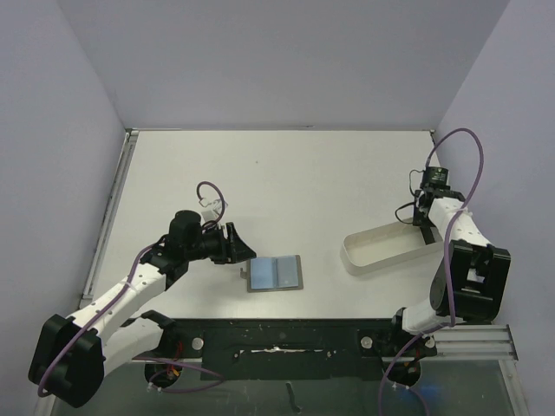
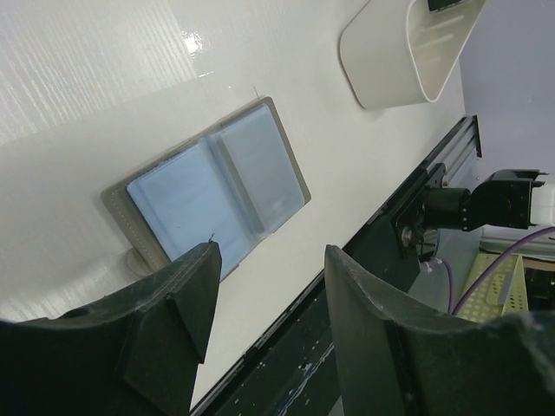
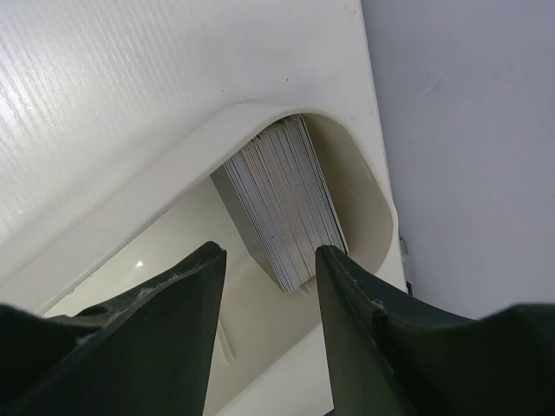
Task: Put the credit cards into the card holder
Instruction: Pick up the credit card from the storage box.
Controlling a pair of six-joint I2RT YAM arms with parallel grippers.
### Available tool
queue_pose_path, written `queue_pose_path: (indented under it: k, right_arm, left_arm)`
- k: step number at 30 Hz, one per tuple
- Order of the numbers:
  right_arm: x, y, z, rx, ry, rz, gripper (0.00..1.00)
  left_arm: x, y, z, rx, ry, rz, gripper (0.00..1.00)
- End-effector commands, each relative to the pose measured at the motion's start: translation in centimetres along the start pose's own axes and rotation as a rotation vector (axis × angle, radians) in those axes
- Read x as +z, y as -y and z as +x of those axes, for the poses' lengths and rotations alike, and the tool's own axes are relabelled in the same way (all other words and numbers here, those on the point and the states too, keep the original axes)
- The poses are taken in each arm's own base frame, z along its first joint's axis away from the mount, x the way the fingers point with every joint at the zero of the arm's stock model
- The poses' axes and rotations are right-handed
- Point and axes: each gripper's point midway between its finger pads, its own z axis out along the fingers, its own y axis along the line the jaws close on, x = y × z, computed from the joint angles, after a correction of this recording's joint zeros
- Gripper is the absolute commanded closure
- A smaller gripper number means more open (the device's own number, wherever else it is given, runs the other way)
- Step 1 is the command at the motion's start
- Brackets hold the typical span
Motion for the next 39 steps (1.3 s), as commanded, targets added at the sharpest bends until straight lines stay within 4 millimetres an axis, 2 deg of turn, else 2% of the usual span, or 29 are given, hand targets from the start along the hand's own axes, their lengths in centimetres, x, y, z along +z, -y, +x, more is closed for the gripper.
queue_pose_path:
  k: [1,5,10,14,22,39]
  right_arm:
    - [0.7,-0.3,-1.3,-0.017,0.062,-0.010,0.53]
    - [1.3,-0.8,-1.1,-0.017,0.057,-0.026,0.53]
    - [2.5,-0.2,0.1,-0.032,-0.006,0.043,0.54]
    - [2.8,0.2,0.0,-0.038,-0.017,0.070,0.57]
    - [3.6,1.0,0.8,-0.060,-0.055,0.140,0.65]
    - [2.2,1.7,-0.6,-0.046,0.000,0.165,0.78]
  left_arm:
    - [-0.4,1.1,-0.8,0.041,0.025,0.048,0.50]
    - [-0.4,0.9,-0.9,0.036,0.029,0.041,0.50]
    - [-0.5,1.0,-1.1,0.032,0.034,0.045,0.50]
    - [-0.7,1.6,-1.2,0.034,0.041,0.089,0.50]
    - [-0.8,1.3,-1.6,0.024,0.052,0.088,0.50]
    - [-0.5,1.1,-1.5,0.008,0.044,0.103,0.50]
